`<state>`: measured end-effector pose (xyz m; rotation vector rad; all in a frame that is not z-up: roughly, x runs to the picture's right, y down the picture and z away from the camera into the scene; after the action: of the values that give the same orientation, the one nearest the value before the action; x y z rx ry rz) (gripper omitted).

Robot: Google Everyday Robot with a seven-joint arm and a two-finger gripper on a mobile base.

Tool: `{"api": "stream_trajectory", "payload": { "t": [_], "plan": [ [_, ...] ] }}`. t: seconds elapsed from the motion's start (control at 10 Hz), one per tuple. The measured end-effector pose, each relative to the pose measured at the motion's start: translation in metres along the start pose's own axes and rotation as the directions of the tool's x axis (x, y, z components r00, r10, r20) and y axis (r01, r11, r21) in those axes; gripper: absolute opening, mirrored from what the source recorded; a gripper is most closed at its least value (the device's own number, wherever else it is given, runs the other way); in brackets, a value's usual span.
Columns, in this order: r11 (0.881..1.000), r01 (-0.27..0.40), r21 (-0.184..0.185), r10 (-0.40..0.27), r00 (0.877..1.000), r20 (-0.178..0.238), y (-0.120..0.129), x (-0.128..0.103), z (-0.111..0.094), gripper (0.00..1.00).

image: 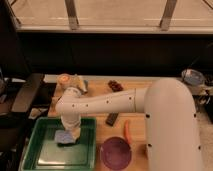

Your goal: Wipe tray with sponge

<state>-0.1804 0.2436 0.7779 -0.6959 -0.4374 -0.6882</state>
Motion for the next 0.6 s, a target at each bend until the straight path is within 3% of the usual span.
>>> {"api": "stream_trajectory", "payload": {
  "t": [0.3, 0.6],
  "plan": [
    [0.999, -0.053, -0.012, 0.053, 0.998, 0.029, 0.032, -0.013, 0.008, 0.00],
    [0.991, -0.133, -0.030, 0.133, 0.991, -0.009, 0.063, 0.015, -0.002, 0.00]
  ]
}}
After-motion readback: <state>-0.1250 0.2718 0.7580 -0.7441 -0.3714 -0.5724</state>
